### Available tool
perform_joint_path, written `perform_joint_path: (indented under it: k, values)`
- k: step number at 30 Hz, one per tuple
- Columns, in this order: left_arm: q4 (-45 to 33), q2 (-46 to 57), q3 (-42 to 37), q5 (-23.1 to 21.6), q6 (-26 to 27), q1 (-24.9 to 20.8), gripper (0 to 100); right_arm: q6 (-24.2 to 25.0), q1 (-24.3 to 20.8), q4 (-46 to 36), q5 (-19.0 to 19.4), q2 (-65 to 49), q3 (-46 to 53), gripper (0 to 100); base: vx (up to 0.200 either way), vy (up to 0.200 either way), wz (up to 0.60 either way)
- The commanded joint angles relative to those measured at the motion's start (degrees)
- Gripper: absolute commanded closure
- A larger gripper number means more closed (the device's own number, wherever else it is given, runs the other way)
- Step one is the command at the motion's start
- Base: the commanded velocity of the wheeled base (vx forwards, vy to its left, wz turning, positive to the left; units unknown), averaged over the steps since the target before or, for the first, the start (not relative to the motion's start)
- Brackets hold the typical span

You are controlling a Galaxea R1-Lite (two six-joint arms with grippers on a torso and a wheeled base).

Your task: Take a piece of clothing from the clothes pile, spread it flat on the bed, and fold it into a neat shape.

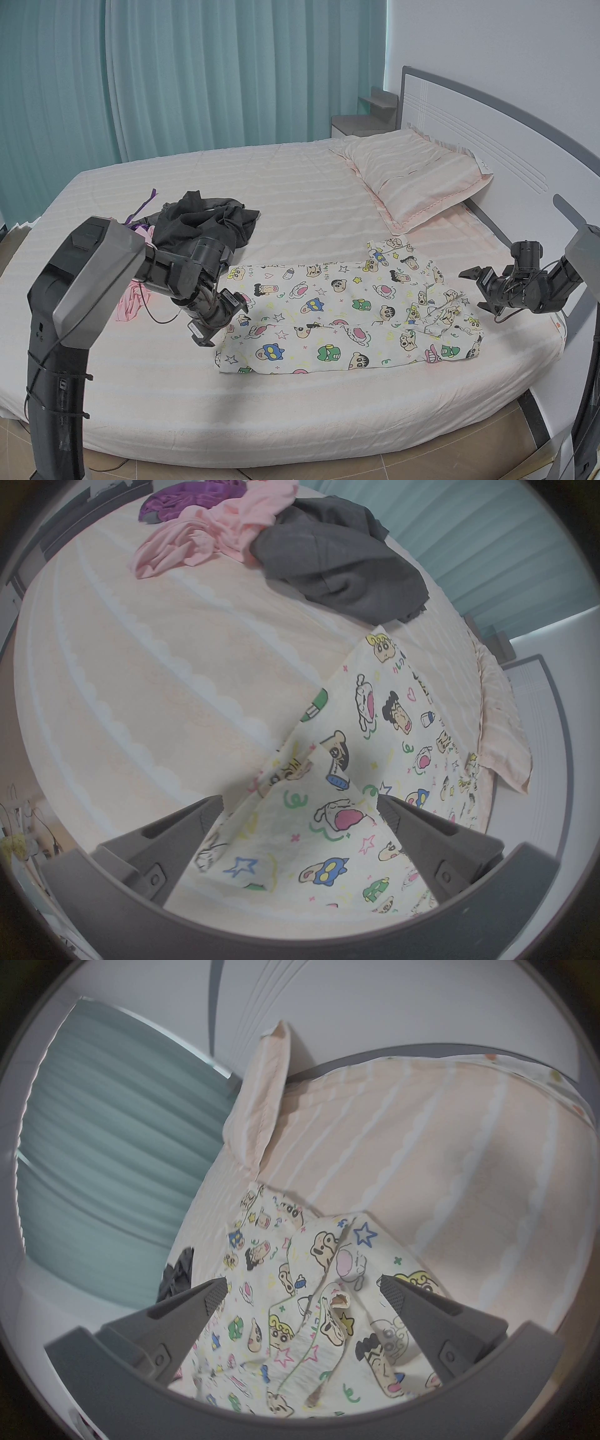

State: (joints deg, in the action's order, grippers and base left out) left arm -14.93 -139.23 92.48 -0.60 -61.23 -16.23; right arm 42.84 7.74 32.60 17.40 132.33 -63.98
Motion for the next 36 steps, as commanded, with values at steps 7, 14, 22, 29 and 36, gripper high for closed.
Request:
perform_joint_path:
  k: [7,14,22,29,36]
  values:
    - [13.4,23.1,-28.3,-15.3,-2.0,5.1,0,19.2,-9.2,-0.1,-13.8,-6.4,6.0,0,0.0,0.0,0.0]
    - [25.5,29.6,-44.5,-19.7,-4.4,4.5,0,20.7,-11.6,0.4,-18.7,-1.8,5.4,0,0.0,0.0,0.0]
    - [39.3,29.1,-53.4,-22.4,-7.7,4.4,0,15.5,-13.5,6.4,-23.5,3.7,5.4,0,0.0,0.0,0.0]
    - [39.5,28.1,-53.5,-22.1,-7.6,3.5,0,14.3,-13.7,6.9,-24.2,5.5,5.4,0,0.0,0.0,0.0]
    - [39.5,28.0,-53.6,-22.1,-7.5,3.5,0,13.9,-13.7,8.7,-24.9,7.0,5.3,0,0.0,0.0,0.0]
